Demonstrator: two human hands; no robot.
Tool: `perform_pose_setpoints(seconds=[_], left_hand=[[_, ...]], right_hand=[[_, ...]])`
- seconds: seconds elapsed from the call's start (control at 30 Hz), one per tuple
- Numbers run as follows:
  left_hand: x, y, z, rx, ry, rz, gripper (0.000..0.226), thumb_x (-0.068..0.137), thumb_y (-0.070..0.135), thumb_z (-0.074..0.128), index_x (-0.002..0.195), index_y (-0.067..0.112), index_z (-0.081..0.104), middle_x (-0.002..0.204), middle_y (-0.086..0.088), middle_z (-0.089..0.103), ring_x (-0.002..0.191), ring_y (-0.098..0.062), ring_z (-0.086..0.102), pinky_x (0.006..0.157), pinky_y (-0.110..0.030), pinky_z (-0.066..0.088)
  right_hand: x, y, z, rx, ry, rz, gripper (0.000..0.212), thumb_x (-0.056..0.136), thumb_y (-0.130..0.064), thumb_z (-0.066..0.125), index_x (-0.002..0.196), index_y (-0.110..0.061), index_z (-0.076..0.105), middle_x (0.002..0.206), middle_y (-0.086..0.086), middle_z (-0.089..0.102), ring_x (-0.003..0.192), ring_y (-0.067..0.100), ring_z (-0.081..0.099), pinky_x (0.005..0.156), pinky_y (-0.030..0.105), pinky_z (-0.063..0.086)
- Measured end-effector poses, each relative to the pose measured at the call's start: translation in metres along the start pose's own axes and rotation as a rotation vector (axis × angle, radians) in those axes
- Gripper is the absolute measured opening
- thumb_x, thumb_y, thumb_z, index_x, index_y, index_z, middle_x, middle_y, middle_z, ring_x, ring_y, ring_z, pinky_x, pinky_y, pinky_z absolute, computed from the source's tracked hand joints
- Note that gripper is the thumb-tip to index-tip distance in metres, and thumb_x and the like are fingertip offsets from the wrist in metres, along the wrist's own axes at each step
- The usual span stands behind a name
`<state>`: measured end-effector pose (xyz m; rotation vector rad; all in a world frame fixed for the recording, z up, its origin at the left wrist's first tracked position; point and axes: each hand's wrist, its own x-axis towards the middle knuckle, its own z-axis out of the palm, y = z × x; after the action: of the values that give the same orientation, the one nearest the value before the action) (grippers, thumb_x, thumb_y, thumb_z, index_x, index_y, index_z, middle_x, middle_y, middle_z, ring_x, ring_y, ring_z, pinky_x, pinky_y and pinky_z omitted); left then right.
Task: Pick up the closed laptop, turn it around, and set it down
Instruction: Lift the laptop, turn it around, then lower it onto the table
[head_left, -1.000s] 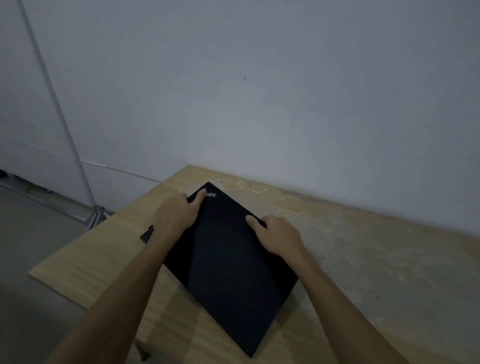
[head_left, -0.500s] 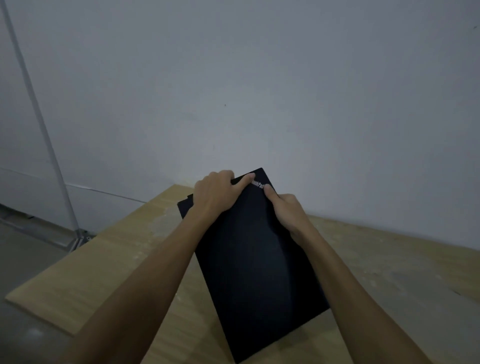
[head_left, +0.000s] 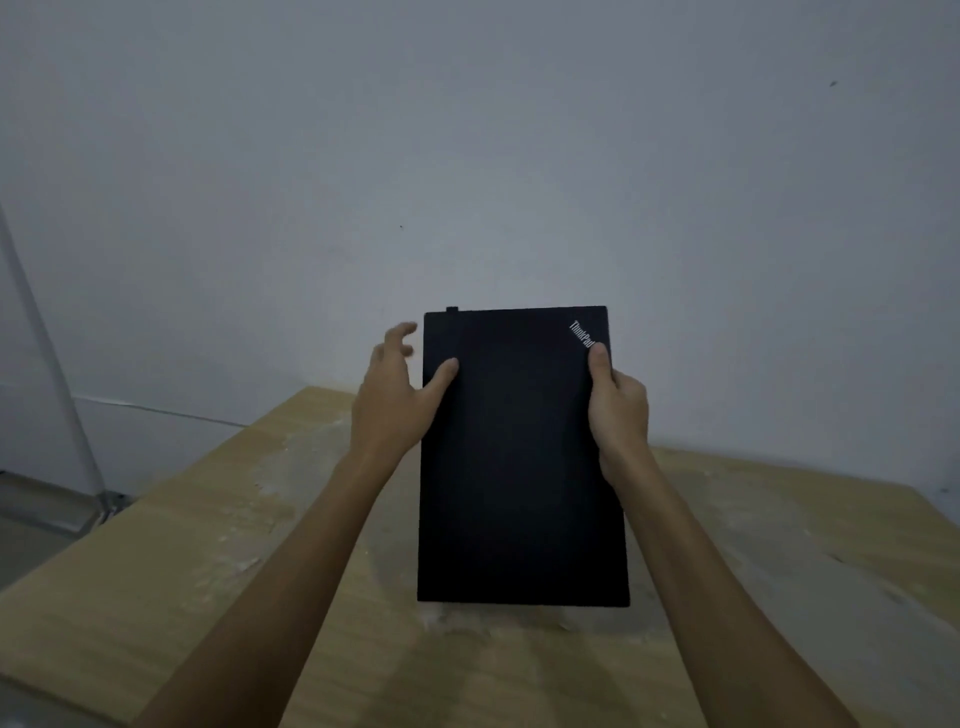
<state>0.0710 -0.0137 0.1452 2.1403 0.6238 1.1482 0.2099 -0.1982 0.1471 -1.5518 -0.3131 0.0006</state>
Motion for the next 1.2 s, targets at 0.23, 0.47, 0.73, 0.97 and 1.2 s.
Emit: perform_pose_setpoints(seconds=[0.23, 0.47, 0.73, 0.97, 1.2], left_hand=[[-0.026, -0.004, 0.012, -0.21, -0.229, -0.125, 0.046, 0.097, 0.055, 0.059, 0.084, 0.012, 0.072, 0.078, 0.004, 0.075, 0.068, -0.011, 0.07, 0.06, -0.025, 0.05], [-0.029, -0.02, 0.007, -0.394, -0.157, -0.269, 0.038, 0.089, 0.048, 0.074, 0.091, 0.01, 0.075, 0.089, -0.006, 0.078, 0.082, -0.024, 0.075, 0.064, -0.03, 0.055], [-0.052, -0.006, 0.042, -0.939, -0.049, -0.661, 0.048, 0.081, 0.034, 0.086, 0.123, 0.015, 0.07, 0.118, -0.004, 0.077, 0.105, -0.025, 0.074, 0.089, -0.045, 0.062], [-0.057, 0.0, 0.055, -1.008, -0.029, -0.694, 0.042, 0.078, 0.036, 0.089, 0.112, 0.018, 0.072, 0.11, -0.003, 0.079, 0.099, -0.026, 0.076, 0.082, -0.044, 0.063], [-0.044, 0.007, 0.048, -0.998, 0.022, -0.645, 0.043, 0.077, 0.034, 0.09, 0.11, 0.012, 0.074, 0.107, -0.004, 0.079, 0.097, -0.026, 0.076, 0.076, -0.04, 0.062]], right_hand=[[-0.011, 0.002, -0.004, 0.319, 0.203, 0.125, 0.049, 0.101, -0.056, 0.049, 0.087, -0.015, 0.072, 0.09, -0.003, 0.073, 0.08, 0.014, 0.067, 0.066, 0.029, 0.052], [-0.012, 0.008, -0.006, 0.529, 0.348, 0.261, 0.055, 0.099, -0.059, 0.047, 0.104, -0.012, 0.075, 0.095, -0.003, 0.075, 0.083, 0.017, 0.07, 0.068, 0.031, 0.054], [-0.015, 0.02, 0.012, 0.651, 0.447, 0.342, 0.059, 0.096, -0.06, 0.046, 0.103, -0.01, 0.076, 0.098, 0.001, 0.077, 0.086, 0.023, 0.071, 0.076, 0.037, 0.06], [-0.013, 0.031, 0.018, 0.708, 0.529, 0.401, 0.056, 0.1, -0.061, 0.041, 0.098, -0.013, 0.069, 0.099, 0.002, 0.071, 0.093, 0.029, 0.069, 0.086, 0.038, 0.058], [-0.014, 0.037, 0.006, 0.699, 0.354, 0.411, 0.048, 0.101, -0.059, 0.038, 0.095, -0.02, 0.065, 0.096, -0.004, 0.068, 0.088, 0.019, 0.066, 0.086, 0.037, 0.053]])
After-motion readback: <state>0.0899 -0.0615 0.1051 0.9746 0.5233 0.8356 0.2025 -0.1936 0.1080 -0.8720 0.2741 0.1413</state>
